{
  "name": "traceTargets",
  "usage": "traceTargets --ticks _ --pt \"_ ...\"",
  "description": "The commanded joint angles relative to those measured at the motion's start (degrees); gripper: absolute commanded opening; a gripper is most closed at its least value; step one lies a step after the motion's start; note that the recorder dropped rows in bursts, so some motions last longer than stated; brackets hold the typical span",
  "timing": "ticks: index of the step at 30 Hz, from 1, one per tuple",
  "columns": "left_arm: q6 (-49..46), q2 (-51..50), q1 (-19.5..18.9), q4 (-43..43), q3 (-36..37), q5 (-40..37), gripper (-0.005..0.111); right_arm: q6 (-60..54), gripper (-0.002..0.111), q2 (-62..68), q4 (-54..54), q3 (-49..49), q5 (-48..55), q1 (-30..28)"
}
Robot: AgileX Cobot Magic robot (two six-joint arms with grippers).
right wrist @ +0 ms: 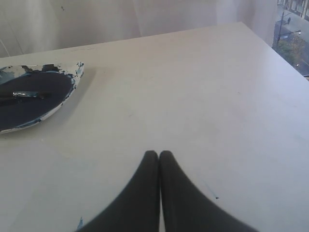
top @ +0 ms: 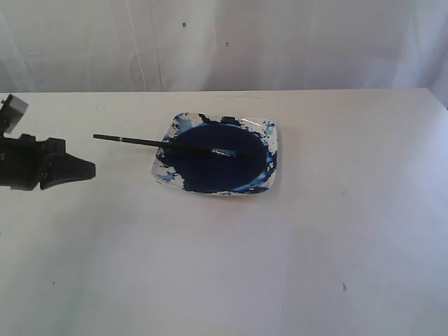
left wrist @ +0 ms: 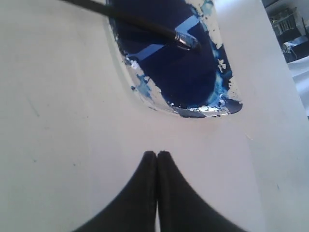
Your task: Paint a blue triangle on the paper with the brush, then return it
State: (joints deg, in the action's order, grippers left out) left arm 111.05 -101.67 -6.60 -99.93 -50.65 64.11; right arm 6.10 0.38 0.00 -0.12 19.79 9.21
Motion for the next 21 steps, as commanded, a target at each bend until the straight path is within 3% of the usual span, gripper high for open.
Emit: traceTargets --ticks 1,9,15,18,21 --pt "2.64 -1.98 0.03 -0.02 0.44 2.62 0.0 0.06 0.0 -0.38 0.0 0.12 -0.16 -0.15" --pt "-0.27 -1.98 2.37 -0.02 7.05 5.85 0.0 0.06 0.0 -0.38 0.0 0.12 -0.16 -0.15" --pt "-3.58 -1.98 5.98 -0.02 11.75 3.13 0.0 0.06 0.0 -0.38 0.0 0.12 -0.16 -0.15" --pt "-7.01 -1.98 6.26 -0.02 12.24 2.84 0.0 0.06 0.0 -0.38 0.0 0.12 -0.16 -0.15" --pt "-7.68 -1.98 6.02 -0.02 12.24 -2.28 0.0 0.06 0.0 -0.38 0.0 0.12 -0.16 -0.15"
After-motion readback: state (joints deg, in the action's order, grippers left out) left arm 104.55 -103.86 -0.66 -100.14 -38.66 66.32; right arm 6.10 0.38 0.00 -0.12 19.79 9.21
